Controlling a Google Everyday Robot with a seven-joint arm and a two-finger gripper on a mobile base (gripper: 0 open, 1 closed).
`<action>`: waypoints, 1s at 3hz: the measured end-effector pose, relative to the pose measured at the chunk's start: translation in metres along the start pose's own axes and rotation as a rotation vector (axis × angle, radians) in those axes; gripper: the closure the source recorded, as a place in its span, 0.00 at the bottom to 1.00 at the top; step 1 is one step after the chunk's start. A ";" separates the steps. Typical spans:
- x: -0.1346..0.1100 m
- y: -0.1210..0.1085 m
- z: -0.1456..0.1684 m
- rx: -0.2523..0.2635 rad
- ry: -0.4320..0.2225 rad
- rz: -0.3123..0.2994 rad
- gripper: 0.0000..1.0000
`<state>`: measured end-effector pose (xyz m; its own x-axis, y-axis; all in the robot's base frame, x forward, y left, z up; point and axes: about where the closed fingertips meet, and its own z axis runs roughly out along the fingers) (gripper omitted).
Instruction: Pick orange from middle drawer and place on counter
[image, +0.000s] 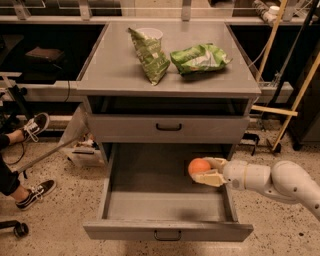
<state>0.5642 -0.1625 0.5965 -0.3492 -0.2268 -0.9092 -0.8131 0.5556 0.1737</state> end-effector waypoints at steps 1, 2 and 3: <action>0.000 0.000 0.000 0.000 0.000 0.000 1.00; -0.038 -0.017 -0.022 0.057 -0.037 -0.046 1.00; -0.119 -0.050 -0.064 0.185 -0.066 -0.122 1.00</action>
Offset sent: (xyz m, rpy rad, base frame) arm 0.0460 -0.0575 0.1134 -0.0324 -0.1969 -0.1235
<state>0.6166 -0.2143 0.7207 -0.2168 -0.2517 -0.9432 -0.7463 0.6656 -0.0061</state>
